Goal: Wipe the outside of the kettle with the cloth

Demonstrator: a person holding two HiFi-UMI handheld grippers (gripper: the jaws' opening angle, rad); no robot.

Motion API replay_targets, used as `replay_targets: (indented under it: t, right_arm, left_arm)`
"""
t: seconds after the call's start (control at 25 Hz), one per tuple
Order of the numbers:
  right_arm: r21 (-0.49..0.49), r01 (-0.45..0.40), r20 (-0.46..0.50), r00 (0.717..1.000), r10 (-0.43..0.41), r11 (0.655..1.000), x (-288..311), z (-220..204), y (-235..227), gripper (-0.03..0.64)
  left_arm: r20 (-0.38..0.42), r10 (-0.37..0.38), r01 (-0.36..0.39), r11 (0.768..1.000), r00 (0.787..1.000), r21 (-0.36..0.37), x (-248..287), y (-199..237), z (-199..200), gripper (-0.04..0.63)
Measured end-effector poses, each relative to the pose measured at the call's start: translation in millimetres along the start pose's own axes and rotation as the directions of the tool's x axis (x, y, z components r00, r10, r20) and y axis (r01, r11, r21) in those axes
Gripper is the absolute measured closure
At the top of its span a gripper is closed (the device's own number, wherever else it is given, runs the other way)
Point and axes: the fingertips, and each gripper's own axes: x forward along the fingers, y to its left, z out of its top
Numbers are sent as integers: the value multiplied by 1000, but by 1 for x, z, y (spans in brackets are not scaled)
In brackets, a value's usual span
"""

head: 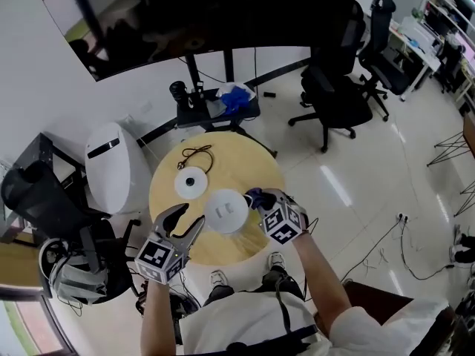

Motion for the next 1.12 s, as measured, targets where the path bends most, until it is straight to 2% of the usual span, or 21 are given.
replay_targets:
  t: [0.12, 0.2, 0.32, 0.52, 0.68, 0.8, 0.88, 1.0, 1.12]
  right_arm:
    - [-2, -62, 8, 998, 62, 998, 2, -3, 1, 552]
    - [-6, -98, 14, 995, 98, 995, 2, -5, 0, 551]
    - [-34, -133, 33, 990, 134, 991, 1, -1, -4, 551]
    - [-97, -165, 40, 985, 169, 982, 7, 7, -5, 551]
    - [-142, -178, 33, 982, 184, 974, 14, 10, -6, 551]
    - [-206, -204, 33, 976, 215, 957, 16, 12, -4, 551]
    - [-254, -229, 36, 969, 246, 940, 17, 11, 0, 551]
    - [-299, -284, 52, 949, 312, 911, 24, 8, 7, 551]
    - [-309, -379, 61, 908, 415, 872, 33, -4, 21, 551]
  left_arm:
    - [-69, 177, -182, 979, 982, -91, 13, -9, -9, 368]
    - [-118, 258, -273, 951, 959, -142, 22, -18, -22, 368]
    - [-181, 343, -372, 913, 922, -165, 34, -30, -35, 368]
    - [-228, 395, -433, 889, 890, -149, 54, -34, -33, 377]
    - [-239, 387, -435, 878, 891, -201, 57, -33, -36, 421]
    - [-286, 391, -454, 866, 875, -207, 57, -37, -37, 425]
    - [-329, 399, -476, 857, 856, -198, 58, -41, -41, 423]
    - [-387, 432, -525, 833, 814, -173, 60, -39, -44, 408]
    - [-446, 462, -576, 802, 767, -160, 59, -39, -49, 394]
